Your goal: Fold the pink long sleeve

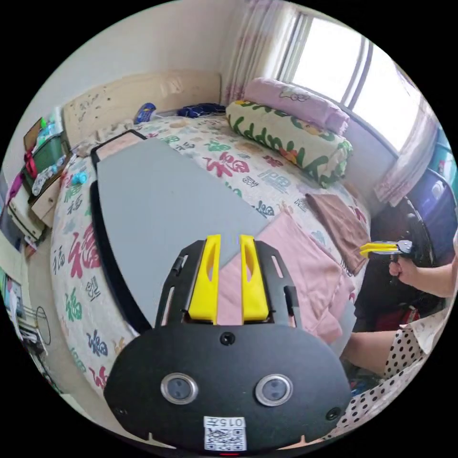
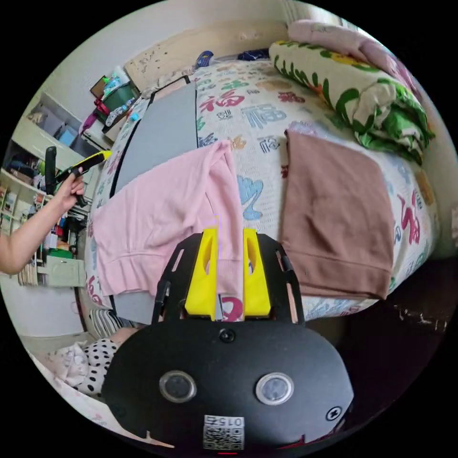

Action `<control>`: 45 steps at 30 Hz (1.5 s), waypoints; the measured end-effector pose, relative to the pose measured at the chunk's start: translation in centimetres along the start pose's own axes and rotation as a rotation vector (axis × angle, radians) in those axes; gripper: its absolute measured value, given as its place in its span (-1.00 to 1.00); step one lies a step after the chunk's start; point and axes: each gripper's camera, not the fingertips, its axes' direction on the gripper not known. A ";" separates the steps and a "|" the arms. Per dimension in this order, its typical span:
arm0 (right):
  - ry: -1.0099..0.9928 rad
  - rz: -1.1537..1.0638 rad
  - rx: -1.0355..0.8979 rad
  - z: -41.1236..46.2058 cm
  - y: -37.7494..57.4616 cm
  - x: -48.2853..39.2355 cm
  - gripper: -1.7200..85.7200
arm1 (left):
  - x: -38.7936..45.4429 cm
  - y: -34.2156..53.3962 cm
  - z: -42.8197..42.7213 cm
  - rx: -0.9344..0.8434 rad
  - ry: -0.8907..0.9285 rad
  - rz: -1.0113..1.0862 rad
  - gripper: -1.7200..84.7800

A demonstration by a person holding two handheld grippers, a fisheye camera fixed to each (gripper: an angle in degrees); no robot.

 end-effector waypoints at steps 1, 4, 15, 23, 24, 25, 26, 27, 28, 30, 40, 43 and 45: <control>0.003 0.041 -0.064 2.1 1.2 1.6 -0.76 | 2.1 -3.4 2.9 -0.035 0.028 0.057 -0.76; 0.008 0.104 -0.198 7.2 3.3 5.0 -0.73 | 7.2 -11.2 10.4 -0.161 0.122 0.134 -0.69; -0.309 0.249 -0.335 16.0 3.5 13.7 -0.92 | 18.3 -23.4 29.4 -0.640 0.110 0.235 -0.84; -0.227 0.215 -0.059 4.2 3.1 20.6 -0.96 | 18.4 -28.2 23.9 -0.375 0.145 0.094 -0.92; -0.198 0.196 -0.041 2.9 2.8 20.7 -0.96 | 18.3 -28.7 23.2 -0.340 0.175 0.077 -0.92; -0.145 0.153 -0.002 0.3 2.4 20.8 -0.95 | 18.3 -29.8 21.7 -0.265 0.237 0.055 -0.92; -0.119 0.101 0.034 -2.3 2.3 20.5 -0.95 | 18.2 -30.6 19.8 -0.190 0.293 0.043 -0.92; -0.111 0.073 0.052 -3.5 2.3 20.1 -0.95 | 18.1 -30.9 18.8 -0.154 0.322 0.038 -0.92; -0.097 0.012 0.072 -5.5 2.7 18.9 -0.95 | 17.5 -31.1 16.7 -0.084 0.385 0.028 -0.92; -0.100 -0.079 0.064 -7.7 3.6 16.1 -0.95 | 15.9 -30.4 13.0 0.014 0.469 0.019 -0.92; -0.347 -0.452 -0.197 5.6 9.6 -5.5 -0.94 | -4.2 -3.7 -0.1 0.056 0.261 -0.227 -0.93; -0.344 -0.529 -0.284 11.8 11.2 -11.4 -0.94 | -7.9 3.7 1.5 -0.016 0.154 -0.299 -0.93; -0.338 -0.585 -0.315 14.4 11.8 -14.2 -0.94 | -9.7 7.1 2.6 -0.030 0.132 -0.344 -0.93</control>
